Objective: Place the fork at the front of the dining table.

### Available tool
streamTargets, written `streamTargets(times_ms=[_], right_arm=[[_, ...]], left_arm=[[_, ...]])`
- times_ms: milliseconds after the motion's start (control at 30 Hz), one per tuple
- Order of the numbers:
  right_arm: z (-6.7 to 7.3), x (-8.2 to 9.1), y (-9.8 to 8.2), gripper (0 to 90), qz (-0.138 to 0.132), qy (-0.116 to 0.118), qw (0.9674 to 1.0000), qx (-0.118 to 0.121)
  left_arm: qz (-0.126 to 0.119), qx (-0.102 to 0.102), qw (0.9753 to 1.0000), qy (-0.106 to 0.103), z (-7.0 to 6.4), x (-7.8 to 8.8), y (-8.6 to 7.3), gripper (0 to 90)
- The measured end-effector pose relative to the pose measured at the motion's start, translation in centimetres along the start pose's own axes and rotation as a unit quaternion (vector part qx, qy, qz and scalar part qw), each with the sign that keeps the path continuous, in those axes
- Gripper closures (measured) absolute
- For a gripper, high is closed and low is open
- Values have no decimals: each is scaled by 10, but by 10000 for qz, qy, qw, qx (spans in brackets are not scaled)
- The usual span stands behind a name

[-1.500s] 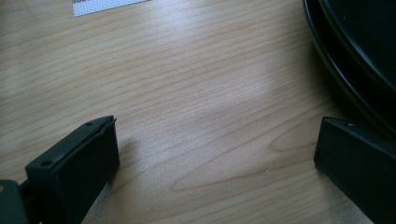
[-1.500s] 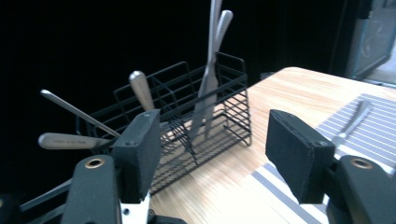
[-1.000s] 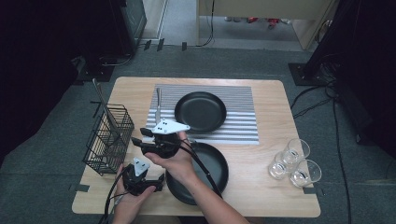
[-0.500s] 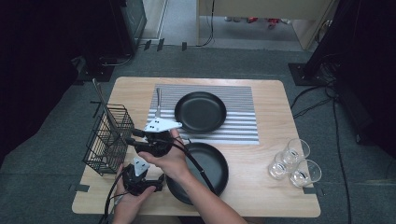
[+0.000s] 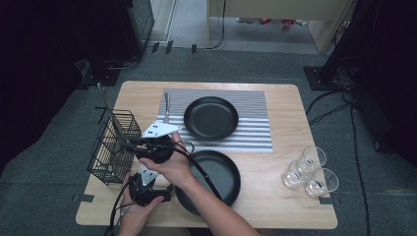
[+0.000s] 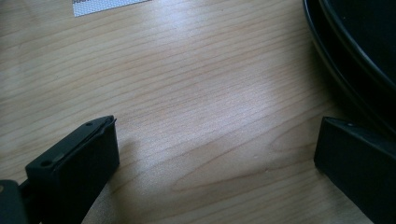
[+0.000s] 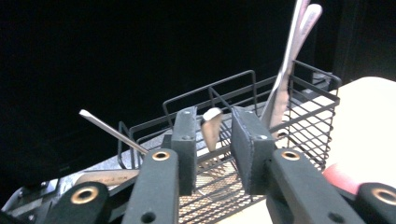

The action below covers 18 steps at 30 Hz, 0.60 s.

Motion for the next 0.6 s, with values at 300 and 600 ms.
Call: streamTargets(times_ms=[300, 600], right_arm=[[1, -2, 2, 817, -67, -39, 10000, 29], [-1, 3, 10, 884, -255, -153, 9993, -208]], left_arm=[[-8, 0, 10000, -3, 0, 0, 0, 0], [-5, -3, 10000, -4, 0, 0, 0, 0]])
Point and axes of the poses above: each handheld gripper's, and its own axes: x roughly backward along the jaws, y roughly out of its top, z roughly to its left, the point moved 2 cm from there along -x, roughly forward along the jaws, and after that the axes turned 3 degrees about x, right-handed, at the moved point
